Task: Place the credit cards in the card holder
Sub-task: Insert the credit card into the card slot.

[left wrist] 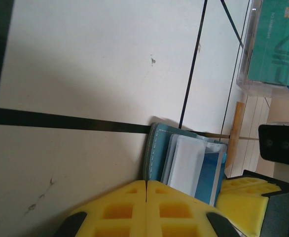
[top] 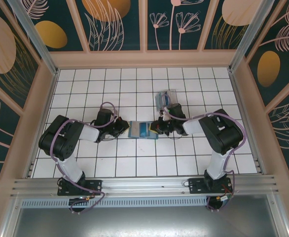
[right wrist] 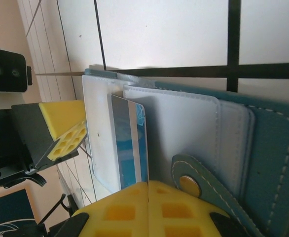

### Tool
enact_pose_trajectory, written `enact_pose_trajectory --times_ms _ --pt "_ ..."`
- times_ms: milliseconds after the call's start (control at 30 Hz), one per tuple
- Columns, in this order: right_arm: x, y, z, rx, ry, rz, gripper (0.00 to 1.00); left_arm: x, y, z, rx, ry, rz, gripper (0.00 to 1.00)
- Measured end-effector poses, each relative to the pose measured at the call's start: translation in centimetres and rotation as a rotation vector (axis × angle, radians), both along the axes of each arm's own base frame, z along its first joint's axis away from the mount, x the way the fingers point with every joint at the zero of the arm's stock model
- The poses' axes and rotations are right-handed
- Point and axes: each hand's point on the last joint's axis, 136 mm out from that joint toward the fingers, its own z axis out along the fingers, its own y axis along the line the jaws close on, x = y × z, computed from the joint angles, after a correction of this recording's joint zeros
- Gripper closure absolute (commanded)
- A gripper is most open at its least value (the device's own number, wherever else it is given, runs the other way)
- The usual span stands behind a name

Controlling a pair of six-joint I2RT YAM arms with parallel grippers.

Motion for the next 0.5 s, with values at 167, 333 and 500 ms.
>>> enact_pose_trajectory --times_ms 167,333,500 --pt "0.3 0.8 0.3 0.009 -0.016 -0.031 1.0 0.0 0.0 0.0 -0.001 -0.002 0.001 1.0" --pt "0.3 1.5 0.3 0.001 -0.024 -0.049 1.0 0.0 0.0 0.0 -0.001 -0.003 0.001 1.0" --pt "0.0 3.0 0.6 -0.011 -0.044 -0.053 1.0 0.0 0.1 0.0 0.001 -0.005 0.003 1.0"
